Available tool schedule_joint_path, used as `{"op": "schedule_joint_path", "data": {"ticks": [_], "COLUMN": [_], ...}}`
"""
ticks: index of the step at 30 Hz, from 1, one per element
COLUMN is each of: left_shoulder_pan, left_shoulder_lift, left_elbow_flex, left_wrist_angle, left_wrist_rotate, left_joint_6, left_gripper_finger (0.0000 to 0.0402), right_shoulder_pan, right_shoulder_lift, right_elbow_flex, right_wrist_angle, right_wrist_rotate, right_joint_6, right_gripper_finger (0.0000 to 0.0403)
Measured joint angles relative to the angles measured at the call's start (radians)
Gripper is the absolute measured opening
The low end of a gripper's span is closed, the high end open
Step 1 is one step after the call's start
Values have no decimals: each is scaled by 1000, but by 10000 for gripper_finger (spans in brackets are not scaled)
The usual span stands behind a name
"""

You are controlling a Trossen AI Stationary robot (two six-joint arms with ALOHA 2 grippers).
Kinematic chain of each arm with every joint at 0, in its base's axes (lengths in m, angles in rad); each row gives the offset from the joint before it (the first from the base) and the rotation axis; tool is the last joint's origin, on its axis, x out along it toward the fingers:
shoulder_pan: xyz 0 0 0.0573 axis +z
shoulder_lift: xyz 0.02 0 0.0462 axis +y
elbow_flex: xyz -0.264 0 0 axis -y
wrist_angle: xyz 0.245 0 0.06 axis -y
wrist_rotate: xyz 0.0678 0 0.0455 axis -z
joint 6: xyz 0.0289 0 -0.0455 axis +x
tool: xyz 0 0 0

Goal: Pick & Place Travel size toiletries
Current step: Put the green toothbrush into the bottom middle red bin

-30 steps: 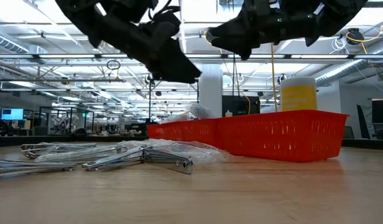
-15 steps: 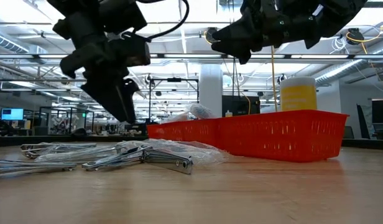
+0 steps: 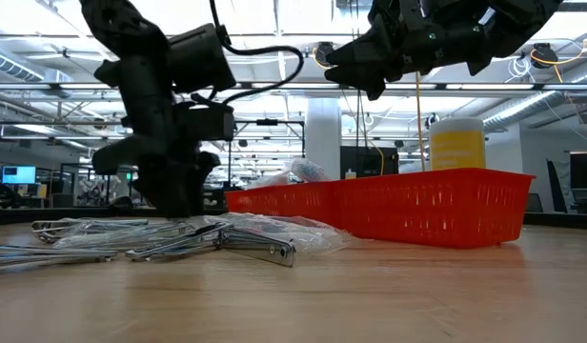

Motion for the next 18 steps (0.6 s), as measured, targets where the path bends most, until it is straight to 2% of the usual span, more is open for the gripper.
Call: {"op": "schedule_joint_path", "data": {"ticks": [7,13,18], "left_shoulder_pan": [14,15,14], "left_shoulder_lift": [36,36,15], "left_elbow_flex": [5,5,5], "left_wrist_angle": [-32,-105,-209], "left_wrist_rotate": [10,18,0], "left_joint_6": [-2,18,-4], "left_gripper_finger": [101,21,22], "right_shoulder_pan": [0,0,0], "right_shoulder_lift": [0,0,0], "right_elbow_flex": [0,0,0], "right_wrist_angle": [2,-4,-10], "right_wrist_rotate": [0,0,0], "right_joint_6": [0,0,0], "right_gripper_finger": [187,187,187]}}
